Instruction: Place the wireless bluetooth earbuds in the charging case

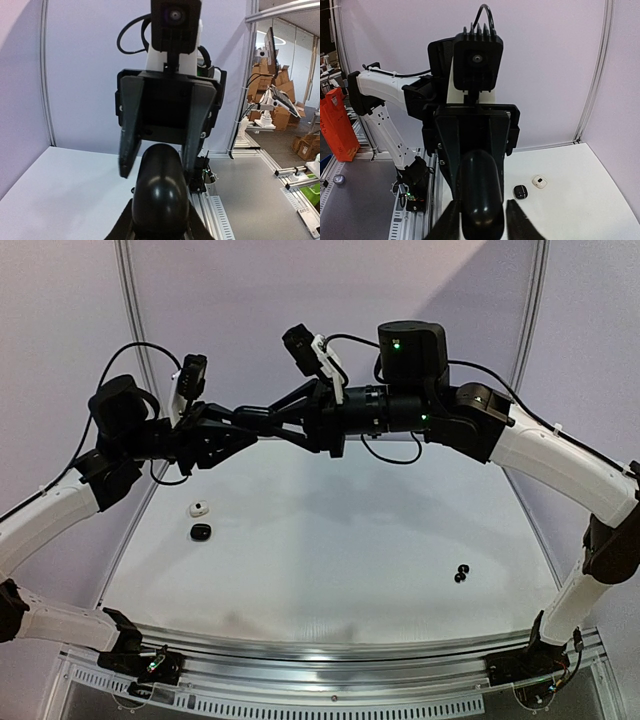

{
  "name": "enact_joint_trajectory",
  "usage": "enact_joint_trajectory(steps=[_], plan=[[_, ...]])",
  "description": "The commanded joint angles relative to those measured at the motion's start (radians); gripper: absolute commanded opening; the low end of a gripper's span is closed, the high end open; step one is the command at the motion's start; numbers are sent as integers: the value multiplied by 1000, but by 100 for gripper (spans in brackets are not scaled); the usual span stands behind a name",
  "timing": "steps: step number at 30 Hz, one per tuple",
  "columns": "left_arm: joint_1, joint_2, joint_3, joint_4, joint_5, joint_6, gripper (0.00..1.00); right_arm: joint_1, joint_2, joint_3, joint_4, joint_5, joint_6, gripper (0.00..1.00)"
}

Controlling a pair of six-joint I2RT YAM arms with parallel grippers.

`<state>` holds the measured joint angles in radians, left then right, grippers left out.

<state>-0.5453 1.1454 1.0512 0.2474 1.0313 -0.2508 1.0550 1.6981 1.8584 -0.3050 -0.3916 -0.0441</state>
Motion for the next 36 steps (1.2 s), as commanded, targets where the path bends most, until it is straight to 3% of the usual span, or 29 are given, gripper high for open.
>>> enact_joint_trajectory(steps=[1,6,21,31,36], plan=[[-15,-21,-23,24,-10,39,0,2,-14,-7,-6,88,30,43],[-21,-39,-33,-1,-46,169,0,2,4,17,-66,151,35,51],[-74,-67,-13,-235,-116,650,0,-7,33,66,-105,200,39,51],[-79,-76,-29,-175,-111,575,0,-14,52,67,-124,182,77,49],[-71,-70,-56,-112,-95,374,0,-36,56,74,-119,117,117,52]])
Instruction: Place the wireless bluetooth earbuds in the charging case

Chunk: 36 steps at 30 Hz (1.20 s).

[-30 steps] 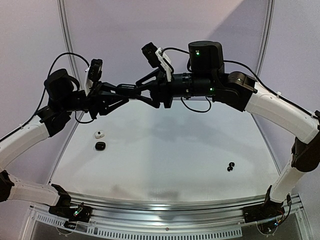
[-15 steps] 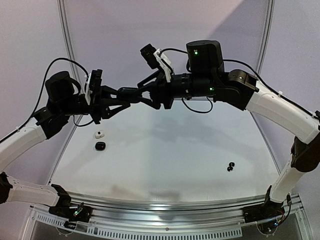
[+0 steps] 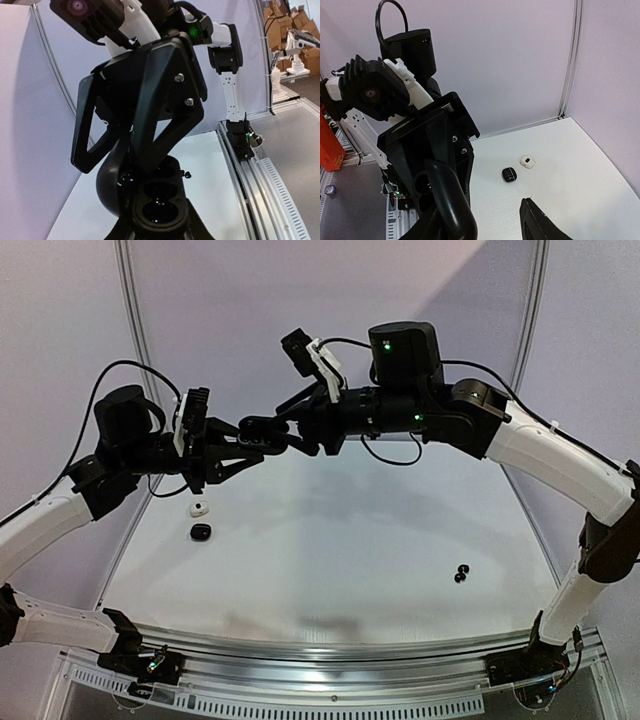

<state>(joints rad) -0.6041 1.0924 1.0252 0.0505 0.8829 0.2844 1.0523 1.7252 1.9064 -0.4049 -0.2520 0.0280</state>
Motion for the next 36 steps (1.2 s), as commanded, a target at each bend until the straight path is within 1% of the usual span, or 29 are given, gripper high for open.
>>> enact_joint_trajectory(steps=[1,3,6,10,15,26,29,30,32,34,36], plan=[[-9,-16,-39,109,60,-214,0,-36,30,27,-17,-39,51,52],[-4,-16,-58,157,78,-314,0,-37,31,30,-5,-88,59,55],[1,-9,-68,184,100,-363,0,-42,37,44,9,-158,75,59],[1,-2,-67,183,113,-384,0,-52,57,76,0,-193,104,63],[4,1,-65,184,112,-397,0,-60,54,80,39,-233,133,65],[13,1,-74,193,93,-419,0,-101,8,78,130,-253,228,71],[20,-4,-82,199,66,-435,0,-131,-20,70,106,-188,280,71],[24,-7,-88,201,54,-441,0,-145,-32,65,69,-144,305,71],[31,-14,-99,209,33,-453,0,-195,-60,49,-53,7,333,72],[34,-21,-111,223,30,-461,0,-249,-103,-7,-169,133,388,70],[36,-26,-117,232,29,-463,0,-270,-157,-103,-184,173,429,68]])
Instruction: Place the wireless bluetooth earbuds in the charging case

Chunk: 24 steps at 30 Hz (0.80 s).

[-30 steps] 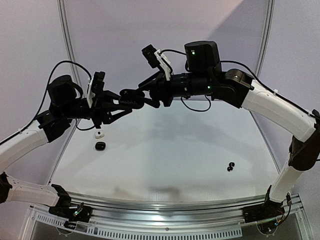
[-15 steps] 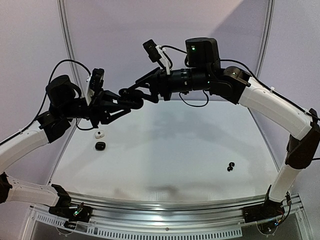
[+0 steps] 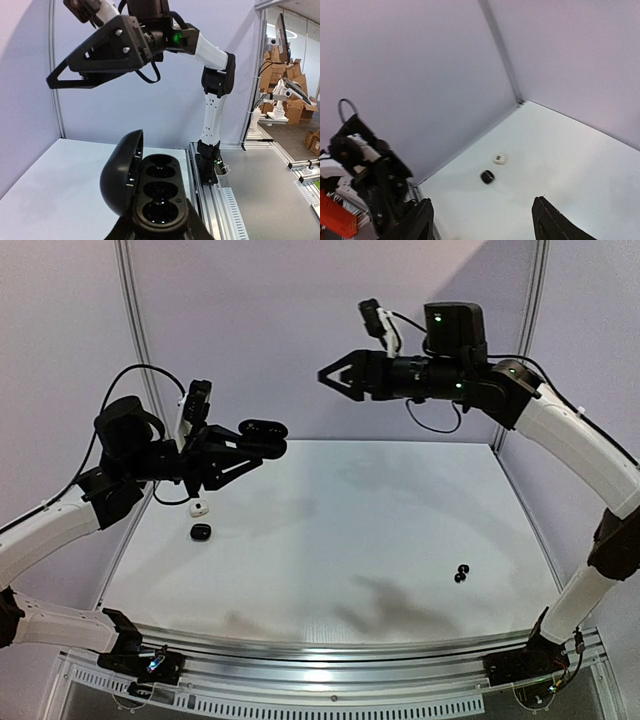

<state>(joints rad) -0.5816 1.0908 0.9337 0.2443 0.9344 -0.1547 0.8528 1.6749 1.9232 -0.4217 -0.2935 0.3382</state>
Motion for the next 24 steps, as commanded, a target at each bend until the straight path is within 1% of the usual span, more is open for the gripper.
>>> enact_joint_trajectory(steps=[1,3,4,6,8,11,12,15,16,19,24], plan=[[15,-26,-27,39,-25,-25,0,-72,-130,-167,-142,207,120,68],[17,-25,-29,40,-32,-27,0,-73,-175,-222,-127,203,122,69],[18,-26,-31,42,-37,-29,0,-75,-196,-234,-168,231,123,70],[19,-28,-37,45,-53,-31,0,-101,-217,-249,-289,342,133,71],[19,-34,-48,55,-79,-36,0,-151,-222,-264,-461,468,180,71],[20,-43,-65,67,-104,-40,0,-247,-226,-377,-630,530,231,70],[20,-47,-69,70,-106,-41,0,-274,-230,-430,-662,554,251,69],[20,-56,-80,76,-109,-42,0,-373,-242,-624,-664,484,263,51],[21,-58,-83,77,-110,-41,0,-394,-242,-678,-653,470,263,47],[22,-62,-87,78,-110,-37,0,-416,-218,-783,-607,452,253,40],[25,-67,-86,75,-105,-33,0,-440,-127,-814,-551,446,216,35]])
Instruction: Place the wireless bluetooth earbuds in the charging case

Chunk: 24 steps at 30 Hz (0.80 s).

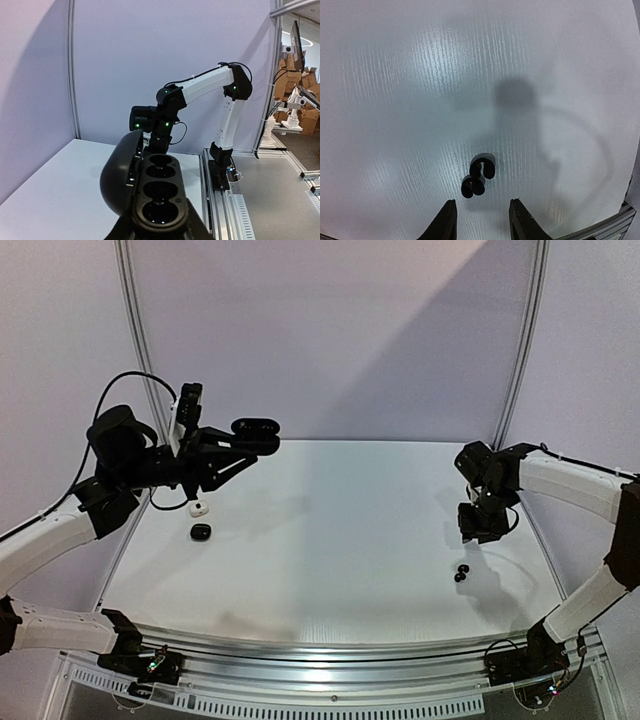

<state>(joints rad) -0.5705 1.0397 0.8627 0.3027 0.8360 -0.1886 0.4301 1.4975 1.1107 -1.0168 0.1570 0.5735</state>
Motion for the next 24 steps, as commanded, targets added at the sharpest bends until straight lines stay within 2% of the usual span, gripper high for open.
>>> enact_joint_trajectory(steps=[1,11,17,24], plan=[[16,-19,-16,15,-7,1,0,-23,82,1,40,2,-24,34],[29,-26,-22,8,-8,3,0,-59,221,2,87,-33,-45,27],[38,-24,-26,12,-10,-2,0,-59,231,-53,113,-89,-30,22],[40,-20,-30,18,-9,-6,0,-59,223,-75,103,-65,-15,19]])
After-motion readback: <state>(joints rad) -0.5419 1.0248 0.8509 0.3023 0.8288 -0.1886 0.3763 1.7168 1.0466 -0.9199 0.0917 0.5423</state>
